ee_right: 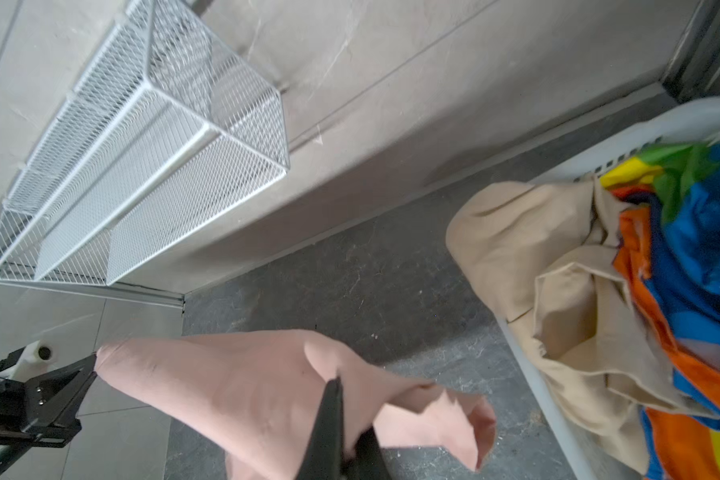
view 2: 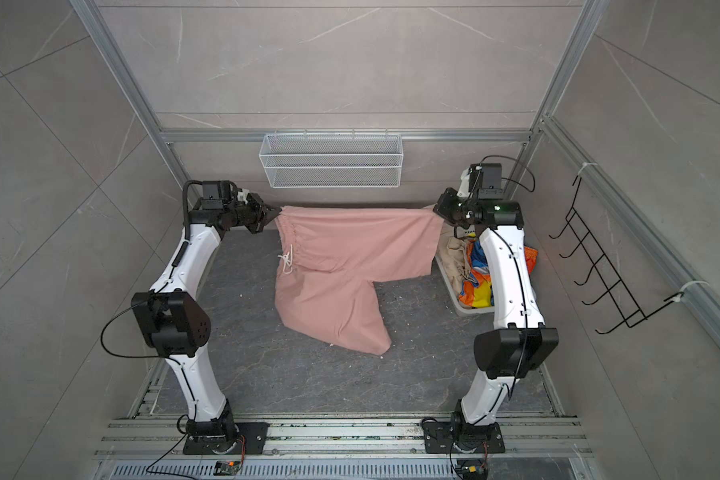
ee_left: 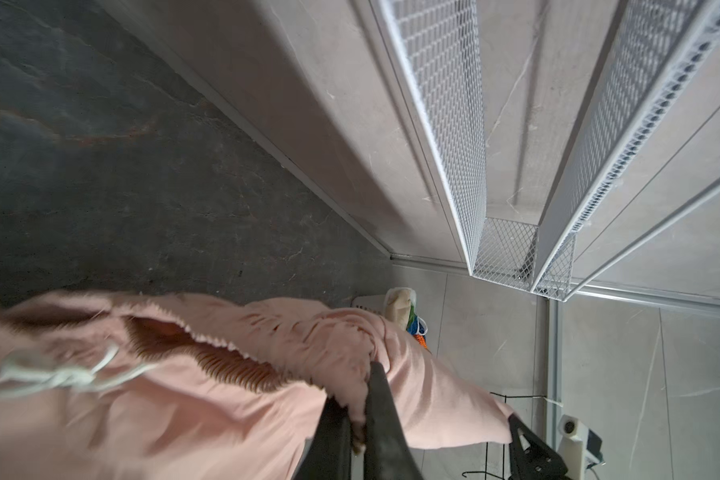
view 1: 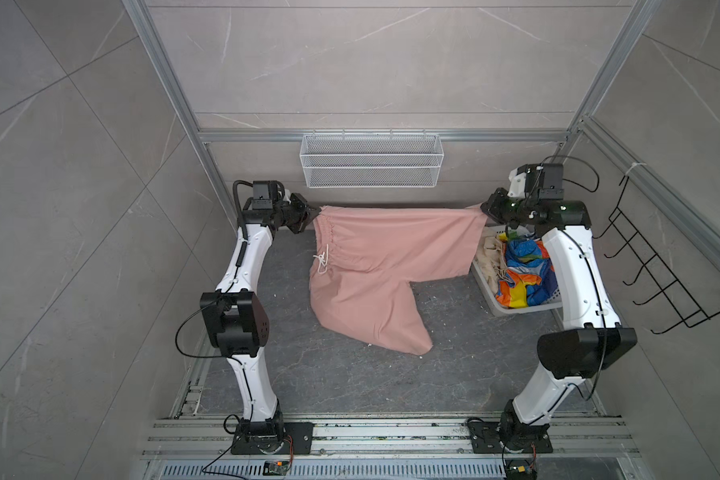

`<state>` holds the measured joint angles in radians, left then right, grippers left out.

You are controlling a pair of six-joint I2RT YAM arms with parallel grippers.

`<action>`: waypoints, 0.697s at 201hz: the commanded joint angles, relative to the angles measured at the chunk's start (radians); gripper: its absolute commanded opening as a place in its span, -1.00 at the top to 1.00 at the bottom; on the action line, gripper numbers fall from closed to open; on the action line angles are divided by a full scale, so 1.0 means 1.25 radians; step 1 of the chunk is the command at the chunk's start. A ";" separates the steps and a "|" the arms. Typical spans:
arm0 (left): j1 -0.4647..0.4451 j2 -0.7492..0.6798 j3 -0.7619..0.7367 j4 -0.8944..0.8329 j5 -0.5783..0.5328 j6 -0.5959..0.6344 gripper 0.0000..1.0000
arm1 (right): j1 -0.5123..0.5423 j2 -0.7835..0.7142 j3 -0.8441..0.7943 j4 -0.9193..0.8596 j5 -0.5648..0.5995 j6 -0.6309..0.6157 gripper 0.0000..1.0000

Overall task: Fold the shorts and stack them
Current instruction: 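Lift the shorts with both grippers and stretch them apart in the air, then lower the stretched shorts flat onto the floor with both grippers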

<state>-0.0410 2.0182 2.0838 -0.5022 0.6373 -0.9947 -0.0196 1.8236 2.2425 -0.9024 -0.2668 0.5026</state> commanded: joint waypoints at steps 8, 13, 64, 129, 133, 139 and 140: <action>-0.005 -0.016 0.244 0.015 0.003 0.039 1.00 | -0.064 0.036 0.301 -0.076 -0.041 0.014 1.00; -0.001 -0.009 0.274 0.008 -0.001 0.042 1.00 | -0.074 0.044 0.345 -0.087 -0.051 0.016 1.00; 0.049 -0.171 -0.069 0.156 0.018 0.010 1.00 | -0.090 -0.199 -0.106 0.094 -0.127 0.031 1.00; 0.075 -0.491 -0.966 0.442 -0.080 -0.081 1.00 | -0.071 -0.537 -1.010 0.373 -0.169 0.079 1.00; 0.074 -0.497 -0.995 0.445 -0.082 -0.085 1.00 | -0.070 -0.546 -1.044 0.374 -0.166 0.080 1.00; 0.072 -0.506 -1.034 0.453 -0.087 -0.091 1.00 | -0.070 -0.560 -1.093 0.380 -0.165 0.083 1.00; 0.072 -0.507 -1.043 0.455 -0.087 -0.093 1.00 | -0.070 -0.560 -1.093 0.380 -0.165 0.083 1.00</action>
<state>0.0242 1.4670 0.9321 -0.0856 0.6189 -1.0603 -0.1047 1.2320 1.0523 -0.5282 -0.5026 0.5869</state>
